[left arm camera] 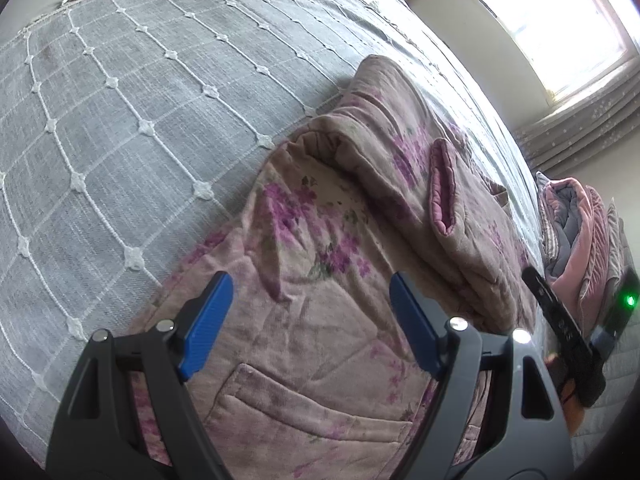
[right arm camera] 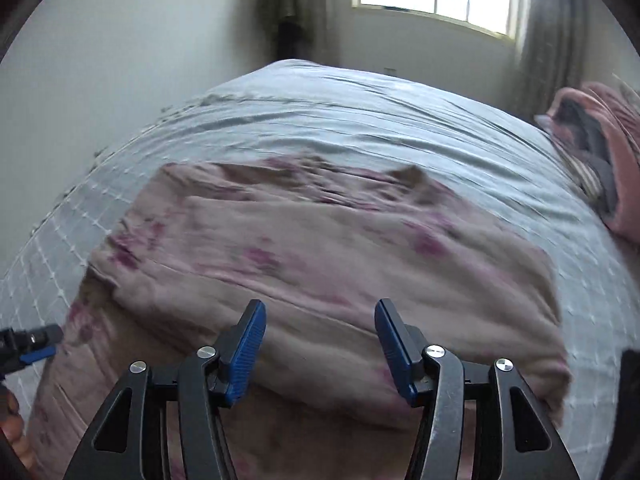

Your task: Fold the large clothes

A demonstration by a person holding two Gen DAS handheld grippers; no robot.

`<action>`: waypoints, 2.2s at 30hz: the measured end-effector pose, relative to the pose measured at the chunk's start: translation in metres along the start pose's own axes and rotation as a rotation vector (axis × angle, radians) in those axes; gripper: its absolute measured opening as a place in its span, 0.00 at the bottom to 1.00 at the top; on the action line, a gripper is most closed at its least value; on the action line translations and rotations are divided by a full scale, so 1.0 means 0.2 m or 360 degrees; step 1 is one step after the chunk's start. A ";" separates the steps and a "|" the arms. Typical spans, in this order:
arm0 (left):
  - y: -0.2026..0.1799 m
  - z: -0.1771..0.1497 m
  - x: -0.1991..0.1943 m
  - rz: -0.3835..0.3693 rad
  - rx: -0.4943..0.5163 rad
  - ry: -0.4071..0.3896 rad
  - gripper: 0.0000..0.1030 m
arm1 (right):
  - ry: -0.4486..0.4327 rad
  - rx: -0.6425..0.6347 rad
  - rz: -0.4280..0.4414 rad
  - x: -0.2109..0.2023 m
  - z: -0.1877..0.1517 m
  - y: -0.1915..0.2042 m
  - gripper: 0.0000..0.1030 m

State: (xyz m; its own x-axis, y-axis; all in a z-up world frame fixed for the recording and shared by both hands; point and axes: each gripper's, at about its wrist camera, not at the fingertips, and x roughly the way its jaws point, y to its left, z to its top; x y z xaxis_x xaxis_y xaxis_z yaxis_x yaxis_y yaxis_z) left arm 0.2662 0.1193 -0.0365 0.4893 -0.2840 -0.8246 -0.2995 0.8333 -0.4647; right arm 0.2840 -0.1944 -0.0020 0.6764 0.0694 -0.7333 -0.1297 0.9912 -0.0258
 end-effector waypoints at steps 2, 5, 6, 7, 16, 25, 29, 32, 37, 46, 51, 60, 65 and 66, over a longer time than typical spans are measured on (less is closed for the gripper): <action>0.02 0.01 -0.01 -0.0003 -0.0027 -0.0001 0.78 | 0.0050 -0.0031 0.0084 0.10 0.09 0.15 0.65; 0.06 0.02 -0.02 -0.0014 -0.0068 -0.0002 0.78 | 0.0126 -0.0040 0.0150 0.22 0.17 0.31 0.67; 0.07 0.03 -0.02 -0.0019 -0.0080 -0.0002 0.78 | 0.0168 -0.0047 0.0129 0.29 0.18 0.36 0.70; 0.08 0.03 -0.03 -0.0024 -0.0089 -0.0001 0.78 | 0.0216 -0.0045 0.0075 0.36 0.18 0.39 0.70; 0.13 0.05 -0.04 -0.0105 -0.0164 0.0029 0.78 | 0.0262 -0.0009 -0.0062 0.53 0.15 0.41 0.04; 0.15 0.04 -0.06 -0.0122 -0.0187 0.0029 0.78 | -0.0135 0.0363 0.0145 0.27 0.23 0.27 0.03; 0.16 0.04 -0.06 -0.0119 -0.0191 0.0034 0.78 | 0.0283 0.0233 0.0266 0.59 0.10 0.36 0.11; 0.16 0.05 -0.05 -0.0113 -0.0192 0.0028 0.78 | 0.0151 0.0297 0.0330 0.53 0.07 0.33 0.13; 0.15 0.06 -0.06 -0.0098 -0.0171 0.0015 0.78 | 0.0069 0.0387 0.0458 0.31 0.05 0.21 0.19; 0.10 0.04 -0.06 -0.0089 -0.0101 0.0019 0.78 | -0.0085 0.0434 0.0410 -0.36 -0.42 -0.15 0.71; 0.05 0.02 -0.06 -0.0054 -0.0032 0.0001 0.78 | -0.0054 0.0680 0.0230 -0.61 -0.87 -0.44 0.74; -0.10 -0.16 -0.04 -0.0017 0.0215 0.0051 0.78 | -0.0052 0.0960 0.0132 -0.75 -1.12 -0.82 0.75; -0.12 -0.24 -0.09 -0.0061 0.0264 0.0098 0.78 | 0.0001 0.1030 0.0009 -0.78 -1.22 -1.00 0.75; -0.11 -0.25 -0.11 -0.0060 0.0274 0.0098 0.78 | 0.0014 0.1048 -0.0001 -0.78 -1.23 -1.03 0.75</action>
State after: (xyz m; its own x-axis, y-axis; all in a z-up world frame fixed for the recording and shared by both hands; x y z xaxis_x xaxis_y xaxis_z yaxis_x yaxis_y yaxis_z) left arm 0.2201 0.0835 -0.0247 0.4449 -0.3405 -0.8283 -0.1346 0.8890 -0.4377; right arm 0.0256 -0.4366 -0.0495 0.6698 0.0707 -0.7392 0.3435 0.8530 0.3929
